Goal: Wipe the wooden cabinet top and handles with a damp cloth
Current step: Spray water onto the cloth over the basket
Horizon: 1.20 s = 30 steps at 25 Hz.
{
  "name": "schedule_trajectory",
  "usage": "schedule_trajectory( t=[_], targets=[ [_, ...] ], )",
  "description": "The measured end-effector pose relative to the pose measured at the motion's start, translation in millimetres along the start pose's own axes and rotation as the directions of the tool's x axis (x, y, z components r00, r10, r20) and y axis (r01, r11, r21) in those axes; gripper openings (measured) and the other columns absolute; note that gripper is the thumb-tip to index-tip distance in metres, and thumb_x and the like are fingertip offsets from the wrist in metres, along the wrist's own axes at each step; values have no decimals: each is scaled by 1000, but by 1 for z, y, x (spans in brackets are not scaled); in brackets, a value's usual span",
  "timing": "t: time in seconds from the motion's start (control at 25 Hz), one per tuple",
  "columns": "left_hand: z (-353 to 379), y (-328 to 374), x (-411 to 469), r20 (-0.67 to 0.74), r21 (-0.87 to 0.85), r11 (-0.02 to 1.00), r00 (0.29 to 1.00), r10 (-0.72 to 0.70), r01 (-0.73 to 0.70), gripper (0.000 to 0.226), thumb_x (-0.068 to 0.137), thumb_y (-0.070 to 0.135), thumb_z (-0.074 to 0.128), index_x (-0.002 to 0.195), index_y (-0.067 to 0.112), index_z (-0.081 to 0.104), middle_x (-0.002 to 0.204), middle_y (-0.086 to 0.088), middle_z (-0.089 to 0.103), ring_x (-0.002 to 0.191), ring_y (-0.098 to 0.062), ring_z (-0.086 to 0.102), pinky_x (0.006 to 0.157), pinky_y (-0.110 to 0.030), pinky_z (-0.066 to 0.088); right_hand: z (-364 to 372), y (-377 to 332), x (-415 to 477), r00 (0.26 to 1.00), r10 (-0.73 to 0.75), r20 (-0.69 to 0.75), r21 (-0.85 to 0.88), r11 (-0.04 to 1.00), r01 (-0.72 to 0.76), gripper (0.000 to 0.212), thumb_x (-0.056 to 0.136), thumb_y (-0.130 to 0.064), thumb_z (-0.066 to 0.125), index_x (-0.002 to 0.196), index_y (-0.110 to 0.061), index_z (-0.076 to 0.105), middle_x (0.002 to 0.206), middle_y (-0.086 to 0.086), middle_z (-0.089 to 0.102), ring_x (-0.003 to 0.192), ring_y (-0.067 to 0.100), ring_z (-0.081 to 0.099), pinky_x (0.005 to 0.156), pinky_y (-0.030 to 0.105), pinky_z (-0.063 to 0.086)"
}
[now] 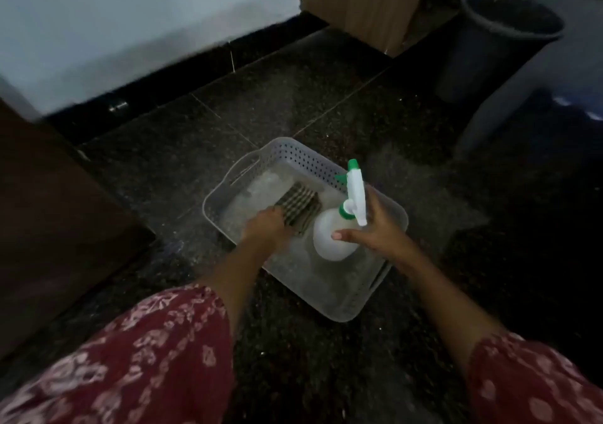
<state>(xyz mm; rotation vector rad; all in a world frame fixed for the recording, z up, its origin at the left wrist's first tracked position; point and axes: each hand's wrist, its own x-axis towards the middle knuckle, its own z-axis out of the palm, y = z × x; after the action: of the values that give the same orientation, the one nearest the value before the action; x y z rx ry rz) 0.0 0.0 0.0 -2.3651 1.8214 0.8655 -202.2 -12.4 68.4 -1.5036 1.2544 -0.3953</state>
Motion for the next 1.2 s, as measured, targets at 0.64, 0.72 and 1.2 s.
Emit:
schedule_trajectory(
  t=[0.64, 0.72, 1.2],
  targets=[
    [-7, 10, 49, 64, -948, 301, 990, -126, 100, 10, 88, 8, 54, 84, 16, 49, 90, -10, 58, 82, -24, 59, 76, -40, 53, 36, -30, 59, 887, -214, -410, 189, 931, 312, 21, 87, -7, 59, 96, -26, 58, 83, -6, 61, 59, 5, 55, 55, 26, 51],
    [-10, 7, 50, 137, -985, 86, 985, -101, 146, 16, 89, 9, 52, 105, 12, 50, 100, -13, 62, 88, -26, 62, 79, -40, 53, 39, -38, 61, 926, -134, -354, 162, 966, 202, 10, 88, -25, 61, 91, -17, 65, 72, -4, 62, 59, 4, 56, 60, 32, 51],
    [-35, 7, 23, 306, -925, -210, 948, 84, 317, 58, 97, 48, 24, 102, 6, 64, 82, -11, 71, 71, -23, 67, 65, -32, 51, 46, -52, 50, 968, 230, -101, 118, 969, -217, 25, 90, -36, 49, 75, -20, 62, 70, 9, 65, 67, 27, 65, 42, 27, 47]
  ],
)
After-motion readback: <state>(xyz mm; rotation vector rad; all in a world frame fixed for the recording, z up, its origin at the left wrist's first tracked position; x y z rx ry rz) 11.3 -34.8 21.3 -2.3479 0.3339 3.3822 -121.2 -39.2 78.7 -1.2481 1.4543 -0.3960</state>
